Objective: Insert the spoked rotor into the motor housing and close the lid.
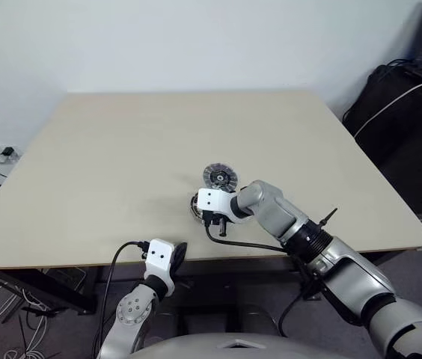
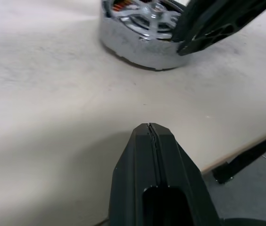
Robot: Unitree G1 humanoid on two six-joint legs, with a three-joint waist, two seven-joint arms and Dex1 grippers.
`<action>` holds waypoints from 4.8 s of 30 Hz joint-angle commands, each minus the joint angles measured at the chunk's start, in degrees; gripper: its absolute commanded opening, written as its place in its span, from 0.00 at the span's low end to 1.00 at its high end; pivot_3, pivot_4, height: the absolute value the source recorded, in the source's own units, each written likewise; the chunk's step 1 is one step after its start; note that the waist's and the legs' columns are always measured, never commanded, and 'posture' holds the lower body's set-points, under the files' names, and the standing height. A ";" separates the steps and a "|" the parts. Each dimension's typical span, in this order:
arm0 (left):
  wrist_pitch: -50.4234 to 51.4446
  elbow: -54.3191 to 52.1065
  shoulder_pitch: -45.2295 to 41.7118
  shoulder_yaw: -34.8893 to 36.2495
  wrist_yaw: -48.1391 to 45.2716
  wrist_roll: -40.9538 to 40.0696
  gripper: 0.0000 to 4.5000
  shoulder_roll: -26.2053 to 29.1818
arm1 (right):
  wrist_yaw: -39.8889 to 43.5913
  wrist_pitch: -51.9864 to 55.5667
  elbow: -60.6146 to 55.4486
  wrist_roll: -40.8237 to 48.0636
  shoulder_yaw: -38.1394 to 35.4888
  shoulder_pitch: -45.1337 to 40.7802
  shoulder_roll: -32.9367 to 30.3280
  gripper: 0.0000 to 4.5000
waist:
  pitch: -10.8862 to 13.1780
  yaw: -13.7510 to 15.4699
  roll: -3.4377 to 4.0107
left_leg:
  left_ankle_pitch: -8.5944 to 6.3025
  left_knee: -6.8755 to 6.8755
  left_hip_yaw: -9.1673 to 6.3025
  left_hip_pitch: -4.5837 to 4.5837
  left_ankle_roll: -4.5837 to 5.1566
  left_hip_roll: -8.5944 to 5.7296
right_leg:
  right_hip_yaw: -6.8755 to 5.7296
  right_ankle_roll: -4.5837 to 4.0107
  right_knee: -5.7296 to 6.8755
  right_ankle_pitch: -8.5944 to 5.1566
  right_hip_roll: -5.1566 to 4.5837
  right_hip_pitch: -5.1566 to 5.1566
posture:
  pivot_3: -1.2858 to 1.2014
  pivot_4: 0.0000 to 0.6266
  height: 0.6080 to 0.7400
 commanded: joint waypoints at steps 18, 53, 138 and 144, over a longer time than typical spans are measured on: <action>4.38 -7.71 0.32 -1.87 0.62 -0.12 0.00 -0.83 | -19.26 36.45 -14.29 10.03 -14.84 1.13 13.00 0.01 | 0.04 -0.31 -0.01 | -0.08 0.00 0.01 -0.10 0.02 0.02 | -0.04 -0.03 0.00 -0.03 0.04 -0.12 | 0.52 0.00 1.00; 3.90 -6.36 0.43 -1.15 -0.29 -0.49 0.00 0.22 | -41.79 2.72 -12.96 6.40 -22.61 -1.54 10.06 0.01 | 0.08 -0.87 0.03 | -0.06 -0.04 0.07 -0.08 0.01 -0.01 | 0.00 0.00 -0.02 -0.02 0.12 -0.10 | 0.52 0.00 1.00; 3.32 -5.65 0.06 0.12 -1.70 -0.01 0.00 1.71 | -7.65 -26.97 7.36 13.41 -17.07 7.35 2.50 0.66 | 0.10 -0.88 0.07 | -0.04 -0.06 0.15 0.10 0.05 0.01 | 0.07 0.01 0.02 -0.02 0.17 0.02 | 0.52 0.00 1.00; 3.58 -5.95 0.03 0.39 -1.40 -0.04 0.00 1.85 | -4.73 -29.24 12.69 13.50 -17.64 4.78 3.34 1.00 | 0.10 -0.75 0.07 | -0.02 -0.06 0.15 0.12 0.09 0.00 | 0.07 0.01 0.01 -0.02 0.17 0.04 | 0.52 0.00 1.00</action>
